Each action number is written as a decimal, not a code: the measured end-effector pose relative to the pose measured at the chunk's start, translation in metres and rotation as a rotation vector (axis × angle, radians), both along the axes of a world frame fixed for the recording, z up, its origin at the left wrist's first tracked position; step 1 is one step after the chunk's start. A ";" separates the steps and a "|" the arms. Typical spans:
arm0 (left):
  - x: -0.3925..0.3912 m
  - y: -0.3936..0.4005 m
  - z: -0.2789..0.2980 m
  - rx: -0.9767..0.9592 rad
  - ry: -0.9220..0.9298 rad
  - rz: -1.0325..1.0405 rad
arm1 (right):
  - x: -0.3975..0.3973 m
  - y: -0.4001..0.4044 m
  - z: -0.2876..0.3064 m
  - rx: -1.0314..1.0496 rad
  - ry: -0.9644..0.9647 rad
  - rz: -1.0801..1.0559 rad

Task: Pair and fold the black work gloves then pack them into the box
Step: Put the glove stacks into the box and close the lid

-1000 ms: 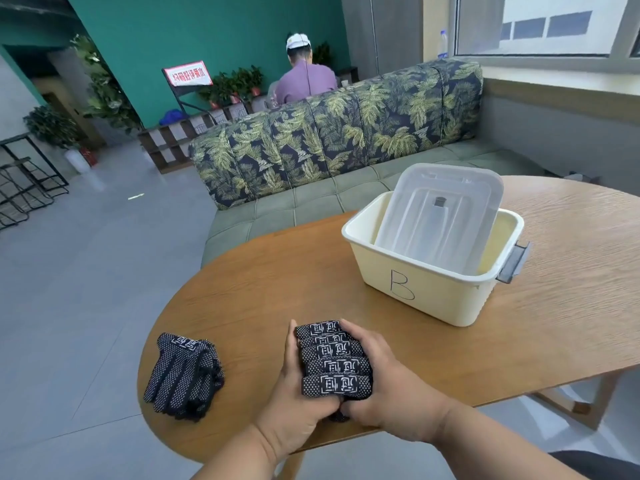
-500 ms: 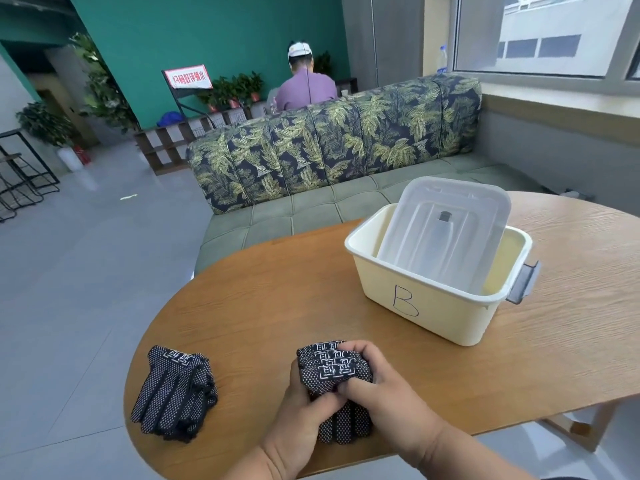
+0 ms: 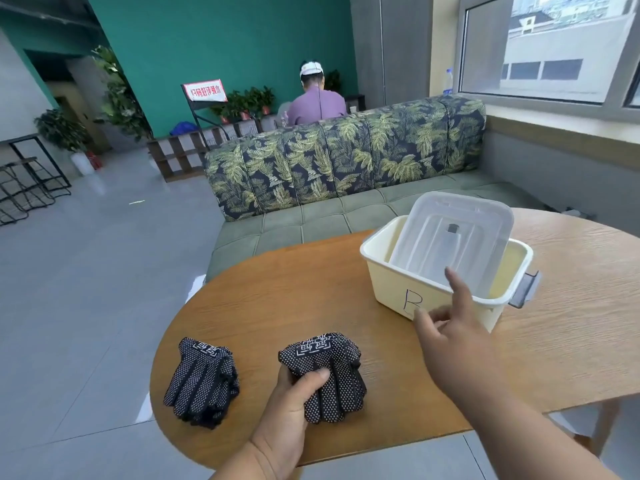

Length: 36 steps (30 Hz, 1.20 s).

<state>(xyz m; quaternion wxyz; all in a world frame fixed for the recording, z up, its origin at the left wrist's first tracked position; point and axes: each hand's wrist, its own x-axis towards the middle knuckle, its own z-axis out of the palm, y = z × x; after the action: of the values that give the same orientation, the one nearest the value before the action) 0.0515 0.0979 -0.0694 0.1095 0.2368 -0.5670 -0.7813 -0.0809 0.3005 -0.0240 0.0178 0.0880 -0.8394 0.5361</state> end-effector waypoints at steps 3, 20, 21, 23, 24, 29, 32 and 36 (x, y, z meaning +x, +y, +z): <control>0.012 0.003 0.010 0.035 -0.001 0.017 | -0.019 0.013 0.011 0.212 -0.085 -0.072; 0.061 0.009 0.072 0.224 0.161 -0.027 | 0.067 0.046 0.043 0.260 -0.271 0.388; 0.064 0.009 0.075 0.225 0.169 -0.028 | 0.071 0.046 0.043 0.268 -0.276 0.422; 0.068 0.009 0.081 0.234 0.184 -0.027 | 0.076 0.047 0.045 0.262 -0.294 0.480; 0.070 0.009 0.086 0.239 0.189 -0.020 | 0.078 0.047 0.047 0.264 -0.294 0.499; 0.073 0.010 0.104 0.234 0.176 0.036 | 0.084 0.046 0.059 0.261 -0.308 0.500; 0.073 0.011 0.114 0.218 0.158 0.031 | 0.079 0.047 0.071 0.204 -0.344 0.469; 0.068 0.012 0.121 0.203 0.132 0.048 | 0.047 0.042 0.079 0.125 -0.232 0.315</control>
<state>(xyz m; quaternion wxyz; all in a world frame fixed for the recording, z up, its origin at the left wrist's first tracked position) 0.1191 0.1103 0.0519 0.1408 0.2080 -0.4707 -0.8458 -0.0344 0.3428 0.0549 -0.1687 0.1567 -0.8433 0.4856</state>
